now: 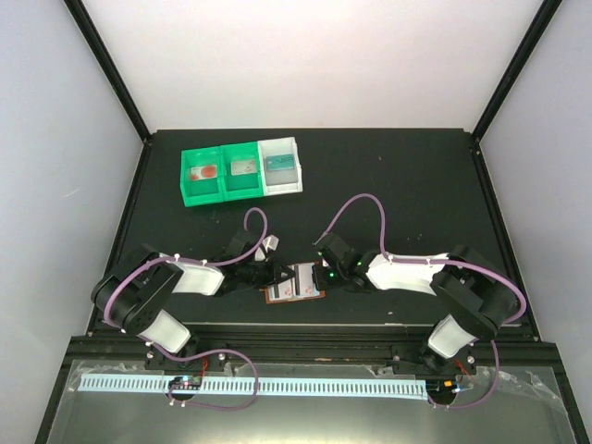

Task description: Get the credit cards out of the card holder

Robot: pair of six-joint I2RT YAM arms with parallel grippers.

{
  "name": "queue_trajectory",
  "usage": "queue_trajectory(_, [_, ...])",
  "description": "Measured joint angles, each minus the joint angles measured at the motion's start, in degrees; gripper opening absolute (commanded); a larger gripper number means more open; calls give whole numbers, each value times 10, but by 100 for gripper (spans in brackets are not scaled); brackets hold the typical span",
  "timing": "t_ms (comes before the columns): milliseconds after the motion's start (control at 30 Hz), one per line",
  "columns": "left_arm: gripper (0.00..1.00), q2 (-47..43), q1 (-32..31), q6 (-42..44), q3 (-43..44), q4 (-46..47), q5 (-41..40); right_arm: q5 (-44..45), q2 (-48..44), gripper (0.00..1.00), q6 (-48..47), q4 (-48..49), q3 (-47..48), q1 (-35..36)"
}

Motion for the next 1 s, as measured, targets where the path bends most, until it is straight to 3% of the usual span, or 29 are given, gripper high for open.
queue_trajectory(1000, [1,-20,7,20,0,-14,17,0,2,10,9,9,-3,0])
